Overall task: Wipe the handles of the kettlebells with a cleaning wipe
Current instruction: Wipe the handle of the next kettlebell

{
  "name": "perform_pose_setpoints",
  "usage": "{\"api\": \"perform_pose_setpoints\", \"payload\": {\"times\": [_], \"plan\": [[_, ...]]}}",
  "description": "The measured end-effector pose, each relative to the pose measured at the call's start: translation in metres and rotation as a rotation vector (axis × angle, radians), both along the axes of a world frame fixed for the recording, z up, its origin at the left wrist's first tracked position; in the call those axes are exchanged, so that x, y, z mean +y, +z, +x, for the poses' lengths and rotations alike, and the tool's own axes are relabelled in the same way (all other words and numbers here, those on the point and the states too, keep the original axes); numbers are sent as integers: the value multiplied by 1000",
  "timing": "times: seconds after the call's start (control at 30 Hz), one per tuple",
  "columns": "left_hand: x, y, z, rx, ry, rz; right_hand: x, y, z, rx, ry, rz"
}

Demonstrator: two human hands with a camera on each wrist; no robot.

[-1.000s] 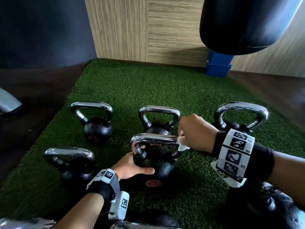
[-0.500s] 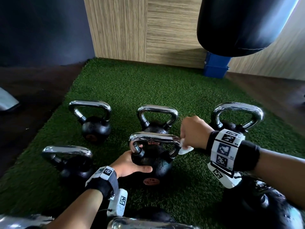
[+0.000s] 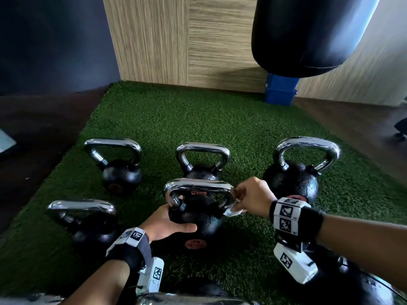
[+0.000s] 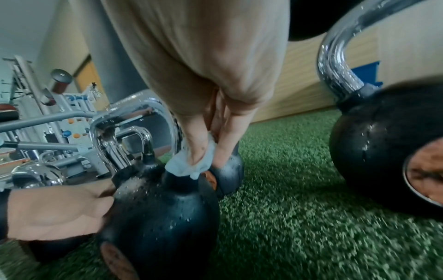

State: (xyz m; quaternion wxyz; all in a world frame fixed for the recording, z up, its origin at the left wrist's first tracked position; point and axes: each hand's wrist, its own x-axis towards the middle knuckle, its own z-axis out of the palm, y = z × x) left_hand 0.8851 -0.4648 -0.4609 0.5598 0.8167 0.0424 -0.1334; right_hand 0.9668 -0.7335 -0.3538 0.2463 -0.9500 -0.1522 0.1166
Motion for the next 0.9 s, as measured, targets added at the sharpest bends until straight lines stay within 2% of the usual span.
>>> {"api": "perform_pose_setpoints", "payload": {"times": [0.07,0.17,0.23,0.3,0.4,0.5,0.57,0.63,0.7,0.8,0.9], "plan": [[0,1,-1,-13,7,37,1,-10,-1,24,-10,32],[2,1,-2,8,-50,211,2,-18,2,135,-7,118],[7,8,-3,47,-136,398,2,-11,10,223,48,83],[18,21,0,98,-171,595,1,2,25,229,92,13],[39,49,6,12,-32,653,-5,29,49,151,28,89],[48,87,9,-322,280,521,-5,58,59,135,54,301],[43,111,11,-470,279,293,2,76,54,144,119,442],[29,130,13,-455,175,-15,13,89,45,150,200,531],[14,143,16,-406,115,-206,26,95,33,157,264,594],[-5,150,20,-383,57,-325,44,96,16,118,282,653],[-14,147,20,-392,67,-421,54,92,8,-78,264,594]]}}
